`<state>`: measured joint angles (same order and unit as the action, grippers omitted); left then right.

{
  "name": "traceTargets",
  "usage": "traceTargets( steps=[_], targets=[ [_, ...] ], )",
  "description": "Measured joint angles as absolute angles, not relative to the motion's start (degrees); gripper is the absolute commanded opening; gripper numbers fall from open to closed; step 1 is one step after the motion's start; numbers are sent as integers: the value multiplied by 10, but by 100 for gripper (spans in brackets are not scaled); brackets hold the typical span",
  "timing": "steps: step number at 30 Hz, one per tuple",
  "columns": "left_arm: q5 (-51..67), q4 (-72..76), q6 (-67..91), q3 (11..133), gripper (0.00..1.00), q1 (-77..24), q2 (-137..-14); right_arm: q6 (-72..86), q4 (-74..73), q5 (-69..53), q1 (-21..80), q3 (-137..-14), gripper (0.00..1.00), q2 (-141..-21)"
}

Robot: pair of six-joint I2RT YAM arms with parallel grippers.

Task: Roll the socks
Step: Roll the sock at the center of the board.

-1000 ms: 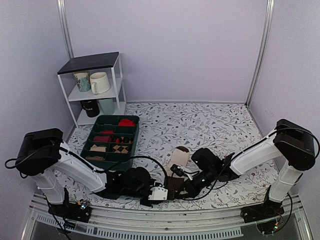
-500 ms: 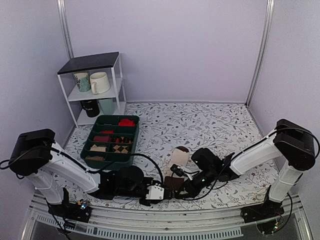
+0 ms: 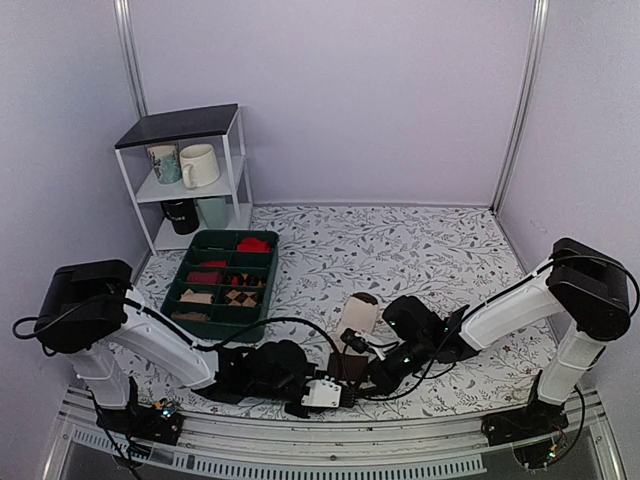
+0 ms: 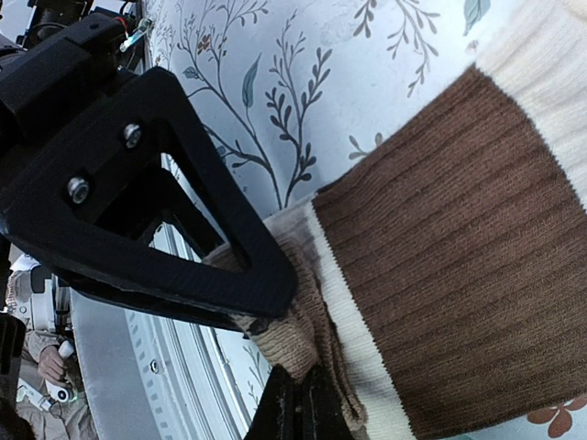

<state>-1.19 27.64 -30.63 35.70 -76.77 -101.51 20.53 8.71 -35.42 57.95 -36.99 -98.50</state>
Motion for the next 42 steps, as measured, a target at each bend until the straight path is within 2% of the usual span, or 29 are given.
traceTargets(
  steps=[2,8,11,16,19,22,27,30,36,42],
  targets=[
    [-18,274,-306,362,27,-768,-1020,206,87,-355,580,-370,0,-985],
    [-25,264,-300,367,0,-768,-1024,206,87,-355,580,-370,0,-985],
    [-23,258,-294,369,0,-768,-1024,206,86,-355,580,-370,1,-985],
    [-9,249,-267,373,0,-765,-1023,209,85,-356,580,-370,23,-982],
    [15,246,-237,373,0,-759,-1022,209,86,-340,581,-363,30,-959],
    [49,237,-195,378,0,-749,-1022,202,101,-294,581,-328,41,-910],
    [107,219,-123,386,0,-733,-1022,169,208,-225,580,-218,44,-793],
    [143,201,-84,398,0,-721,-1027,138,293,-210,585,-174,44,-764],
    [189,186,-35,411,0,-703,-1036,64,378,-190,639,-156,44,-792],
    [216,188,-10,413,0,-694,-1042,30,396,-180,673,-156,44,-827]
  ],
)
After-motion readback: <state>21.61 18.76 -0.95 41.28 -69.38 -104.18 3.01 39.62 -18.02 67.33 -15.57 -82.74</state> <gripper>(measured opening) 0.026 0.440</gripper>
